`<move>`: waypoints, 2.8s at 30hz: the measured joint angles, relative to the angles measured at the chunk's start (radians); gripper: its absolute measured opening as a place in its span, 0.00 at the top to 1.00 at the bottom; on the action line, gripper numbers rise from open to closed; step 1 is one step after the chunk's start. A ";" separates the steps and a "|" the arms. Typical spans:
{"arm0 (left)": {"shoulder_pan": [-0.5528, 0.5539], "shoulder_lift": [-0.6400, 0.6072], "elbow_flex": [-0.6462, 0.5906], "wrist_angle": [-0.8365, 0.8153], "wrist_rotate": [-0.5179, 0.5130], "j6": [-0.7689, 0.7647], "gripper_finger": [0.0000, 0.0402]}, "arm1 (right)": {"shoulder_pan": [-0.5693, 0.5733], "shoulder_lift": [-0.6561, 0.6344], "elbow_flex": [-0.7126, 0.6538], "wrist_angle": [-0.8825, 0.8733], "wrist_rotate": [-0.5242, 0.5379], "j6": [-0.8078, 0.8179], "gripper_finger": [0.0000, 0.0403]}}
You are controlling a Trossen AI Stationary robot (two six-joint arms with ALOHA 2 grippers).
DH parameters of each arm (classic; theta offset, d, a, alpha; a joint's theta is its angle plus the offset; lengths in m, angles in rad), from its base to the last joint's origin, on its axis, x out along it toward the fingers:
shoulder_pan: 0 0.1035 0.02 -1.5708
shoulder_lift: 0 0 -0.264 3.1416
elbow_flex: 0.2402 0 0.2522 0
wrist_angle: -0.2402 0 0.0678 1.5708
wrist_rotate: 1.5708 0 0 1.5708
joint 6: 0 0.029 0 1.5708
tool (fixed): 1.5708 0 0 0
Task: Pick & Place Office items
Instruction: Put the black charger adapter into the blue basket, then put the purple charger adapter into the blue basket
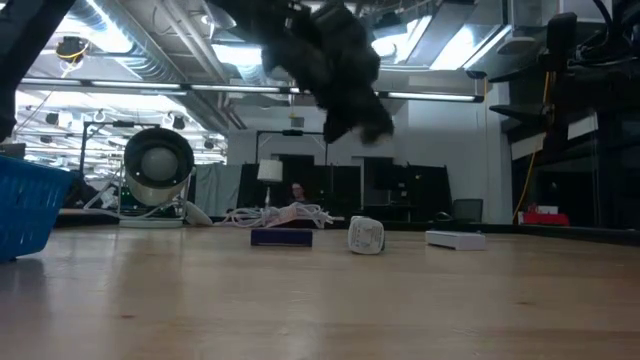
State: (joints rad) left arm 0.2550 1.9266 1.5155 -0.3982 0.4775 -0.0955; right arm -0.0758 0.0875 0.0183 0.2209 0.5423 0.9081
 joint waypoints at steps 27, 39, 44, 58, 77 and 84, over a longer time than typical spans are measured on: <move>-0.759 -0.719 -0.632 -0.189 -0.630 -0.836 0.64 | 0.001 0.000 0.000 0.017 -0.008 0.058 0.49; -0.997 -0.667 -0.765 -0.182 -0.677 -1.158 0.64 | 0.001 0.000 0.000 0.017 -0.012 0.083 0.49; -1.019 -0.664 -0.774 -0.180 -0.685 -1.205 0.64 | 0.001 0.000 0.000 0.017 -0.011 0.081 0.49; -1.018 -0.664 -0.774 -0.175 -0.691 -1.230 0.31 | 0.001 0.000 0.000 0.017 -0.011 0.076 0.49; -0.344 -0.667 -0.774 0.421 -0.579 -0.780 0.32 | 0.001 0.000 0.000 0.017 -0.010 0.075 0.49; -0.041 -0.573 -0.731 0.442 -0.463 -0.731 0.32 | 0.001 0.000 0.000 0.016 -0.008 0.068 0.49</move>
State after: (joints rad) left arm 0.2142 1.3539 0.7846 0.0440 0.0142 -0.8264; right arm -0.0750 0.0875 0.0184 0.2371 0.5345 0.9764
